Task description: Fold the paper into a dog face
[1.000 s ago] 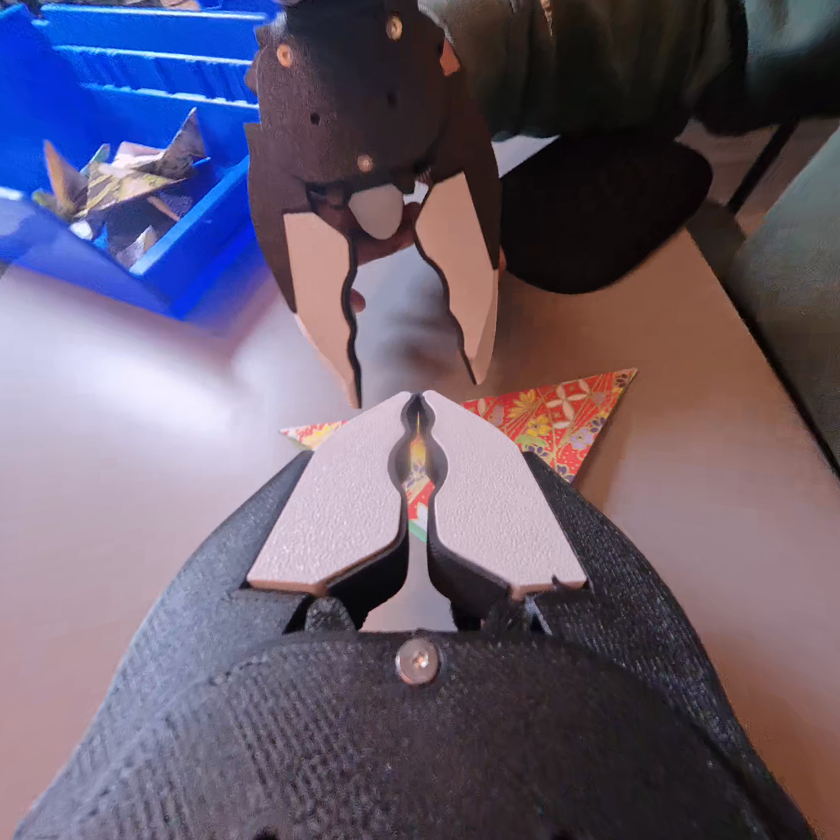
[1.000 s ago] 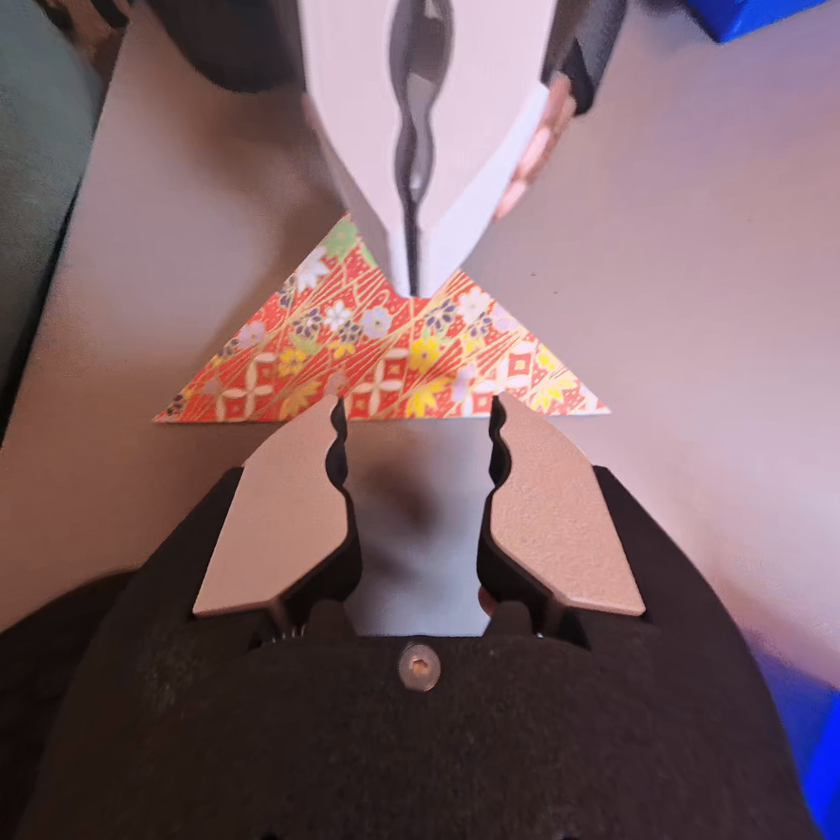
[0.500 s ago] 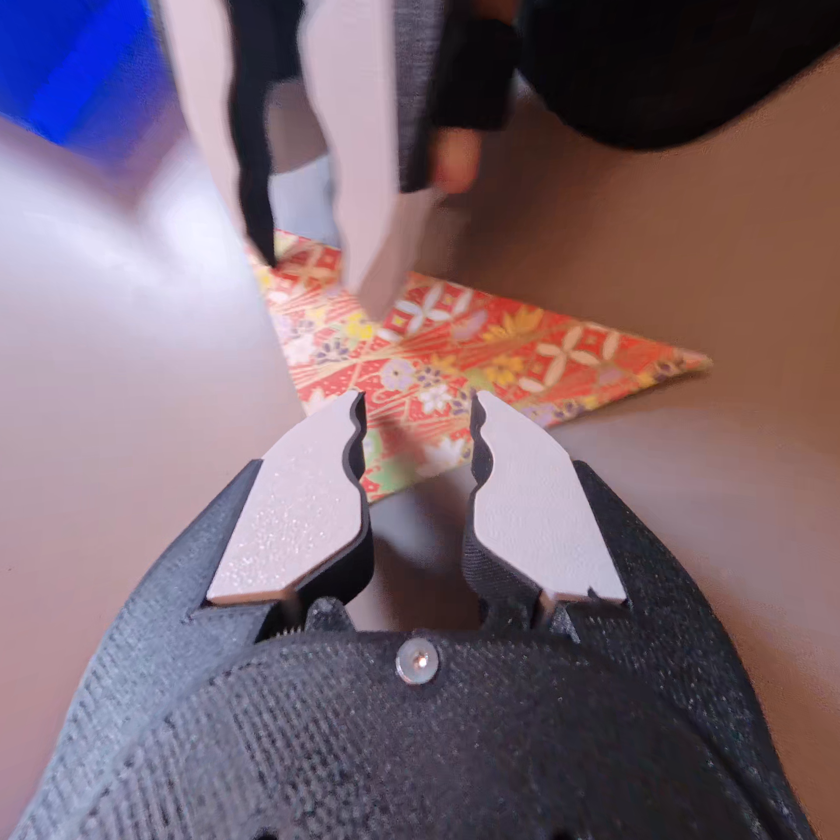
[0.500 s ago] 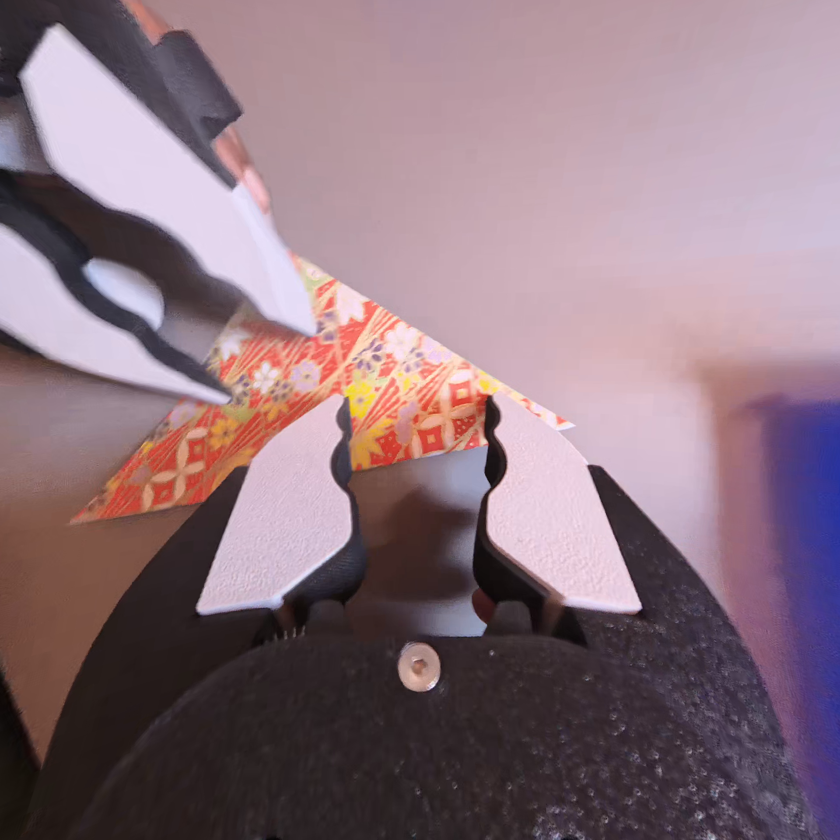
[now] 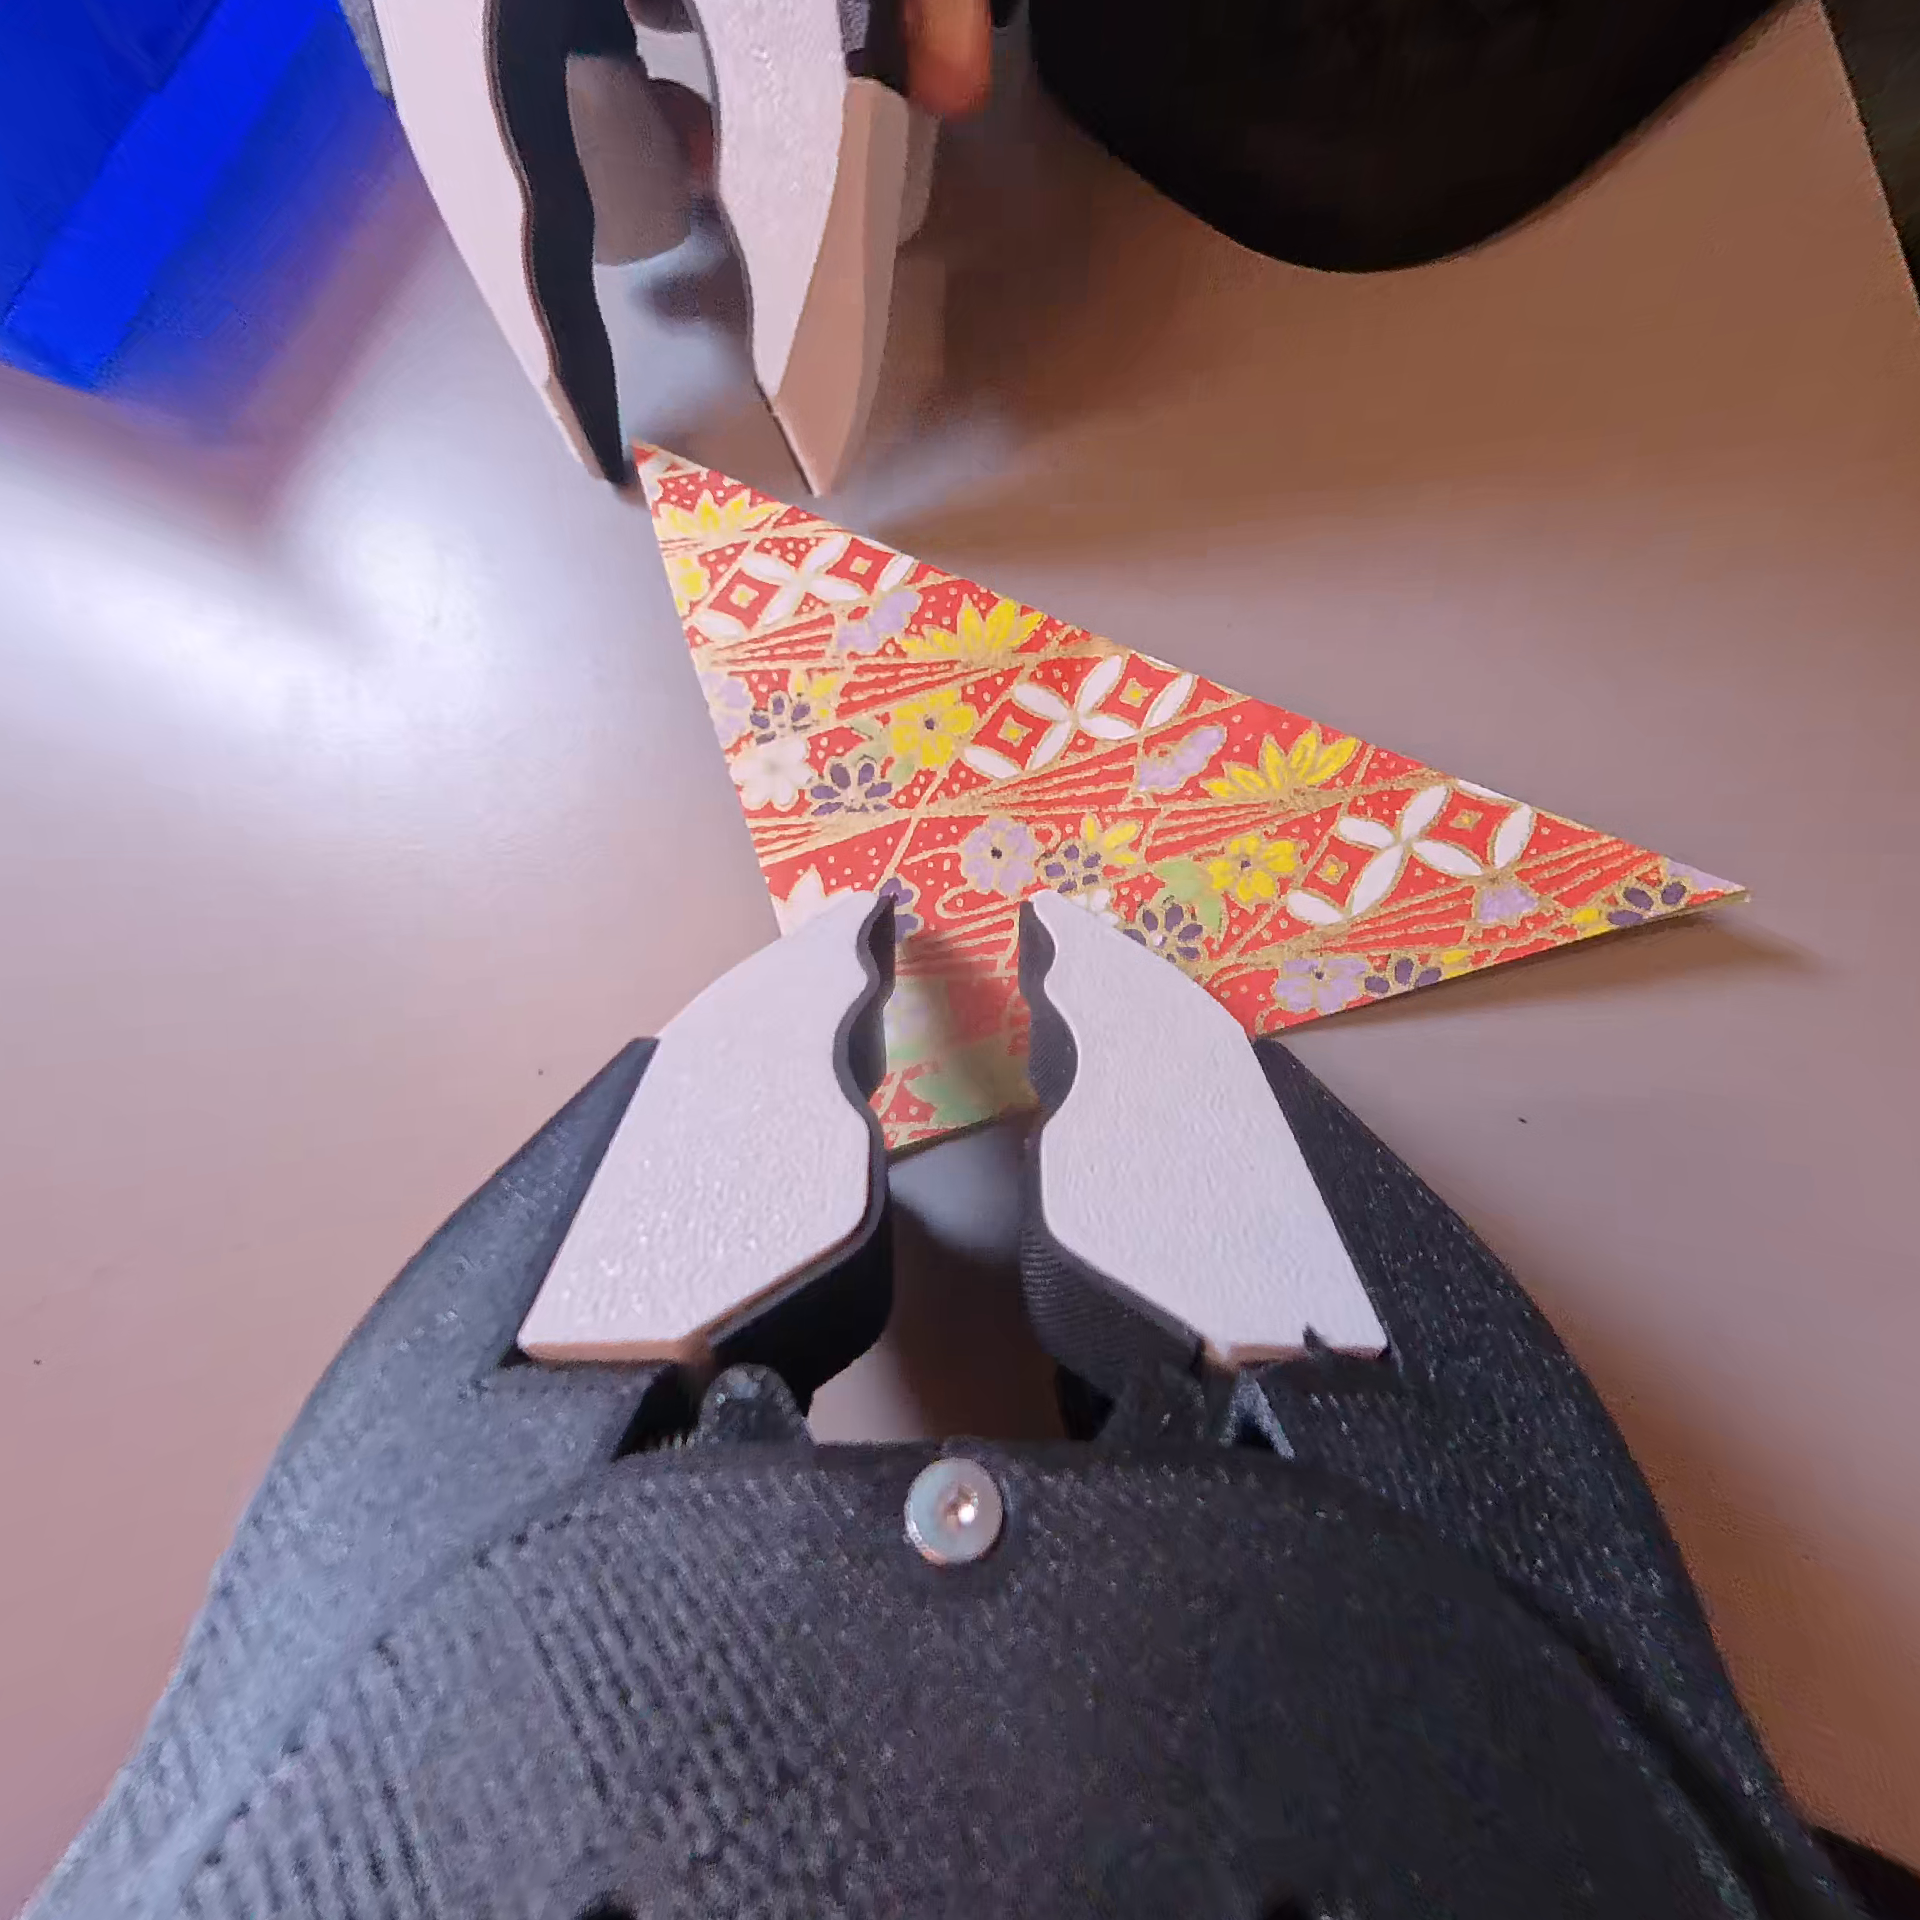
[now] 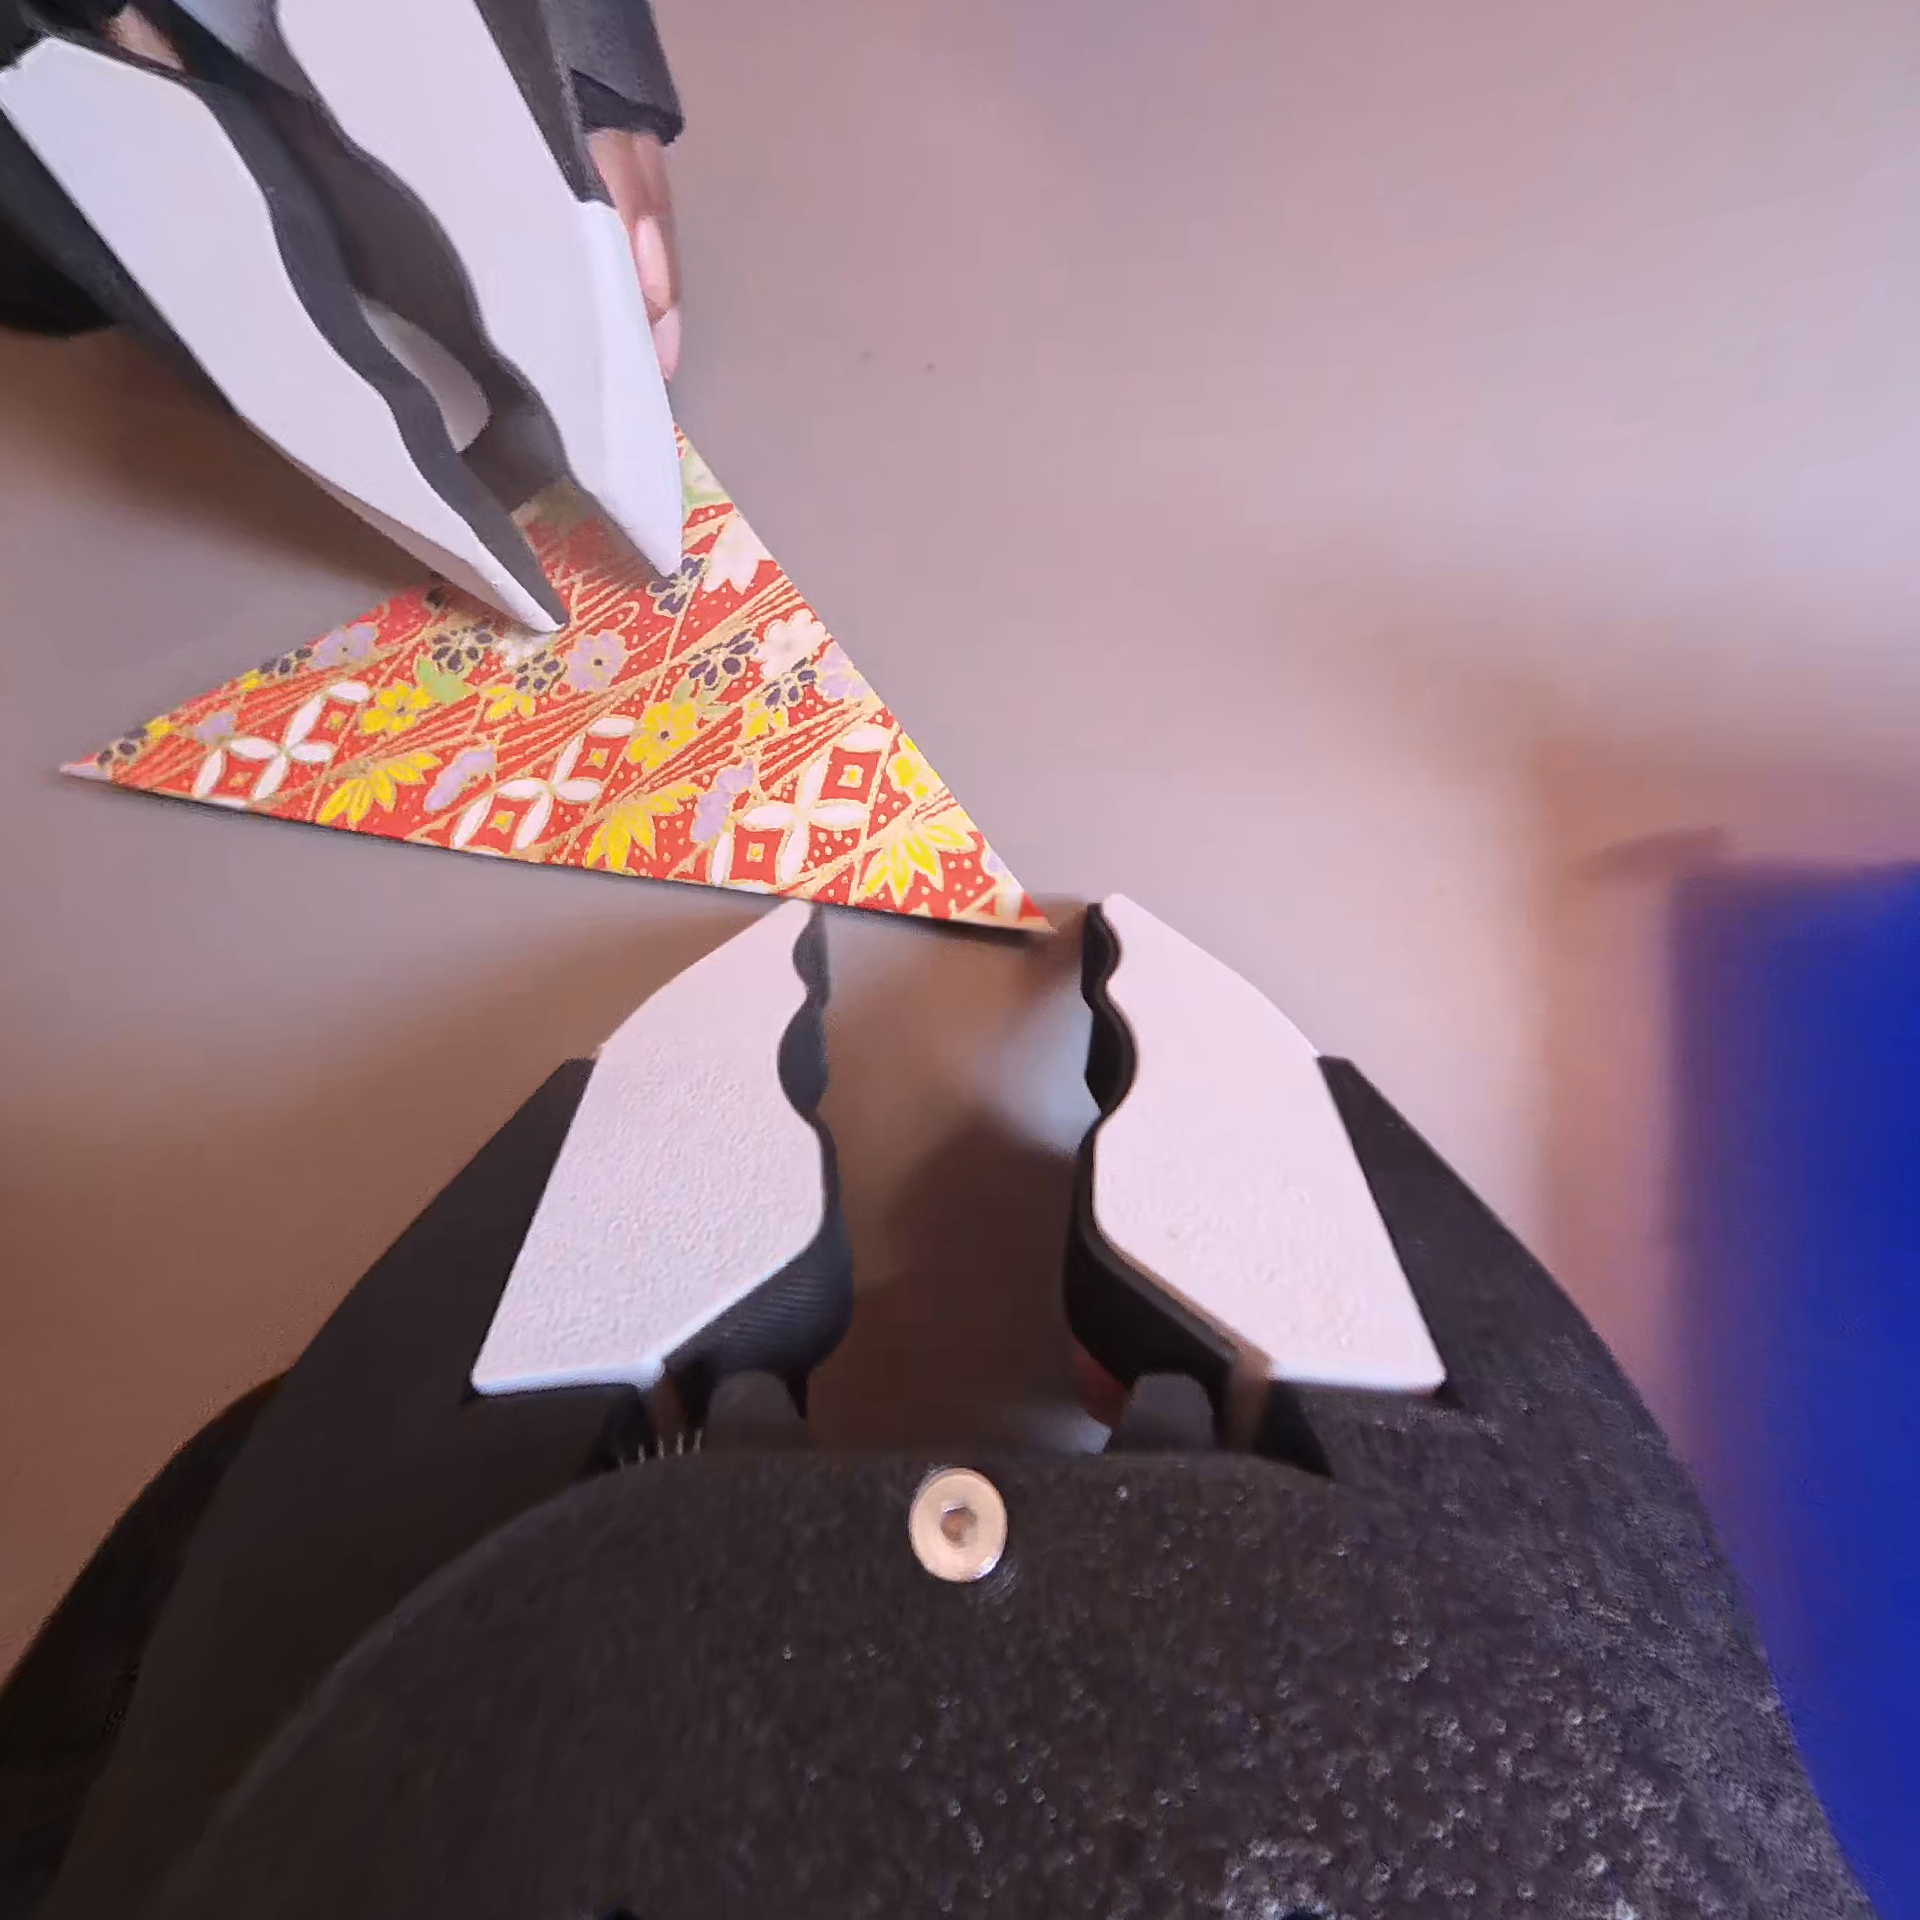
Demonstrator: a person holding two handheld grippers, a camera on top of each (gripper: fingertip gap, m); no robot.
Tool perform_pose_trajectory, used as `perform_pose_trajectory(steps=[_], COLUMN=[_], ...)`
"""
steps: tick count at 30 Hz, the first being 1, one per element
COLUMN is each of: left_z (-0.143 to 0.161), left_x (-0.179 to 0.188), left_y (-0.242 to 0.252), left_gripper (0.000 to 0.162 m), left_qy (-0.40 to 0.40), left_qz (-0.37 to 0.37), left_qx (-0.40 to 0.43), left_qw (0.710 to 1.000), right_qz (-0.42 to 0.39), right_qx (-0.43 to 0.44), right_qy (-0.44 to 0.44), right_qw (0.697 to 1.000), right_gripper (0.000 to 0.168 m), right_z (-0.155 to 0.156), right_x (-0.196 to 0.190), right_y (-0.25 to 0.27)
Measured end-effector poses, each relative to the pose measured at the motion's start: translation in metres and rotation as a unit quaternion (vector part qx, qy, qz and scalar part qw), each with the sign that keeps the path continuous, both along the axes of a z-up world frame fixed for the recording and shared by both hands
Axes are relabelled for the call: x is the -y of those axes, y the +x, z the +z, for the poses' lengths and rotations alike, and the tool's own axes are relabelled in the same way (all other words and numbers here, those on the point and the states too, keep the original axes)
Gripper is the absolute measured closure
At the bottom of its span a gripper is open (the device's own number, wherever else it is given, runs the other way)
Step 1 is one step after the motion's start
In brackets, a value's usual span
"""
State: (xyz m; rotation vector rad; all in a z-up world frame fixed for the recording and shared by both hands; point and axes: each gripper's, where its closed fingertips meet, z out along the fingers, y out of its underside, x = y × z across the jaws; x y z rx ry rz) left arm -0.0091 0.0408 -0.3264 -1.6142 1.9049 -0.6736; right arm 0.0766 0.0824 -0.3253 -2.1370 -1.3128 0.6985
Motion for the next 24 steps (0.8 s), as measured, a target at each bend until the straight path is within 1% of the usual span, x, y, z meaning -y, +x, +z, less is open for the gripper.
perform_pose_trajectory(steps=[3,6,7,8,11,13,15,17,18,20,21,22,24], left_z=[0.0,0.0,0.0,0.0,0.0,0.0,0.0,0.0,0.0,0.0,0.0,0.0,-0.001], left_x=[-0.001,-0.002,-0.003,-0.003,-0.004,-0.004,-0.003,-0.003,-0.004,-0.006,-0.006,-0.006,-0.006], left_y=[0.0,-0.001,-0.002,-0.002,-0.001,-0.001,-0.002,-0.002,-0.002,-0.004,-0.004,-0.004,-0.004], left_gripper=[0.138,0.138,0.138,0.138,0.138,0.139,0.138,0.136,0.136,0.136,0.137,0.137,0.138], left_qy=[-0.013,-0.021,-0.022,-0.024,-0.02,-0.018,-0.016,-0.02,-0.023,-0.026,-0.025,-0.025,-0.026], left_qz=[0.004,0.011,0.012,0.014,0.018,0.022,0.021,0.027,0.031,0.042,0.044,0.044,0.044], left_qx=[0.005,0.008,0.008,0.008,0.006,0.003,-0.001,-0.003,-0.004,-0.005,-0.006,-0.007,-0.008], left_qw=[1.0,1.0,1.0,1.0,1.0,1.0,1.0,0.999,0.999,0.999,0.999,0.999,0.999], right_qz=[0.019,0.021,0.018,0.014,0.006,0.007,0.005,-0.003,-0.011,-0.019,-0.02,-0.021,-0.017], right_qx=[-0.005,-0.015,-0.026,-0.042,-0.086,-0.103,-0.1,-0.072,-0.06,-0.043,-0.028,-0.015,-0.027], right_qy=[-0.026,-0.039,-0.045,-0.053,-0.073,-0.076,-0.065,-0.053,-0.055,-0.097,-0.115,-0.123,-0.142], right_qw=[0.999,0.999,0.998,0.998,0.994,0.992,0.993,0.996,0.997,0.994,0.993,0.992,0.989], right_gripper=[0.135,0.142,0.145,0.153,0.164,0.168,0.168,0.168,0.164,0.141,0.133,0.128,0.131], right_z=[0.0,0.001,0.003,0.005,0.015,0.02,0.023,0.022,0.022,0.019,0.014,0.009,0.006], right_x=[0.0,-0.001,-0.001,-0.002,-0.005,-0.007,-0.011,-0.017,-0.019,-0.013,-0.01,-0.008,-0.003], right_y=[-0.002,-0.002,-0.002,-0.002,-0.003,-0.003,-0.002,0.003,0.006,0.012,0.016,0.019,0.015])
